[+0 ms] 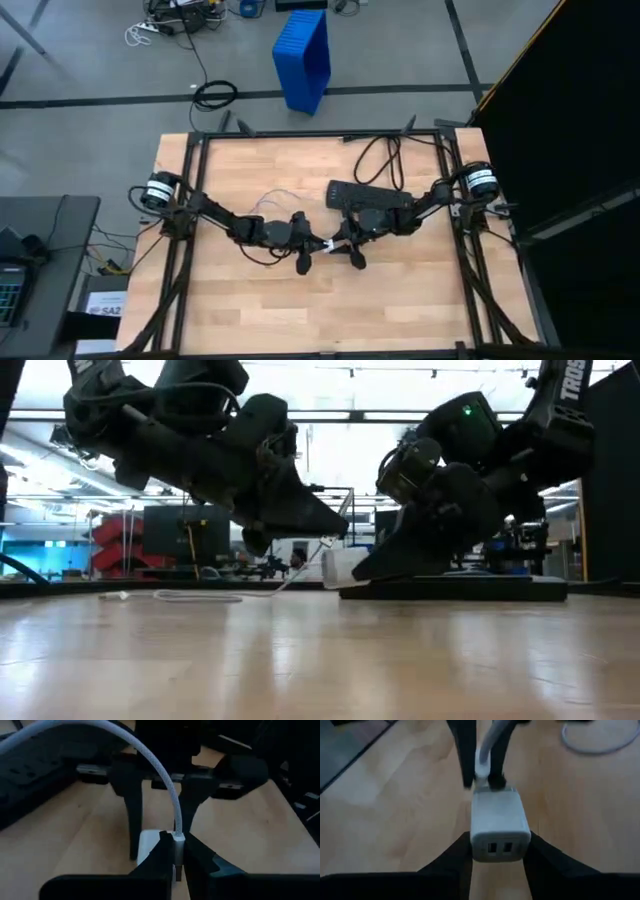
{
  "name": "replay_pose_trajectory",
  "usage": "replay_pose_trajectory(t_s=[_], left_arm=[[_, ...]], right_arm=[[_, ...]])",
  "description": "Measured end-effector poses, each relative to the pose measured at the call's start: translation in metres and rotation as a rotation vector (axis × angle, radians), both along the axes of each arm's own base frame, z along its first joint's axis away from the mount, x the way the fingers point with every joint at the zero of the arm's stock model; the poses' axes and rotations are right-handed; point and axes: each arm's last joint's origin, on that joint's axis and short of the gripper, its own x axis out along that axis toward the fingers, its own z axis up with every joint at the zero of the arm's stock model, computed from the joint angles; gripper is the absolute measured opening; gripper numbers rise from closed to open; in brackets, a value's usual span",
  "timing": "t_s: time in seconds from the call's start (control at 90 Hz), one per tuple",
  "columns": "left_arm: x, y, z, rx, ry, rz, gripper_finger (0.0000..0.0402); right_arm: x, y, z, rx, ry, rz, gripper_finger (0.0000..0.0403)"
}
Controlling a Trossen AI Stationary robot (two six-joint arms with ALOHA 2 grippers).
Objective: Insert USB
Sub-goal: Insert the white charger cable into the white charger adapter
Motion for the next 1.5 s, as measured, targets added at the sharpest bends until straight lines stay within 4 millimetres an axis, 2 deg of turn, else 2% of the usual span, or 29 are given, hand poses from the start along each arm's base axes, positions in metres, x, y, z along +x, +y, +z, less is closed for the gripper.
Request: replay_pose_trajectory(t_s=[0.222, 0.5, 0.667, 0.756, 0.867, 1.222, 1.5], left_arm=[[-0.008, 0.003, -0.001, -0.033, 0.132, 0.040, 0.0005], [-0.034, 0.010, 0.005, -0.049, 0.380, 0.142, 0.0005], [-0.048, 0.013, -0.005, -0.136, 0.583, 0.105, 0.0005], [-0.050, 0.016, -0.007, -0.178, 0.634, 0.124, 0.0005], [-0.051, 0.016, -0.007, -0.180, 0.642, 0.129, 0.0018], [-0.048, 0.016, -0.003, -0.138, 0.675, 0.098, 0.0096], [-0.041, 0.015, 0.017, -0.073, 0.759, 0.096, 0.0111]], right_arm=[[-0.006, 0.003, 0.006, -0.015, 0.058, -0.011, 0.0111], [-0.006, 0.004, 0.005, -0.018, 0.063, -0.010, 0.0111], [-0.006, 0.004, 0.005, -0.021, 0.062, -0.017, 0.0114], [-0.006, 0.004, 0.006, -0.022, 0.059, -0.019, 0.0113], [-0.006, 0.004, 0.006, -0.021, 0.058, -0.019, 0.0113], [-0.006, 0.004, 0.006, -0.021, 0.059, -0.018, 0.0114], [-0.006, 0.005, 0.006, -0.019, 0.059, -0.015, 0.0114]])
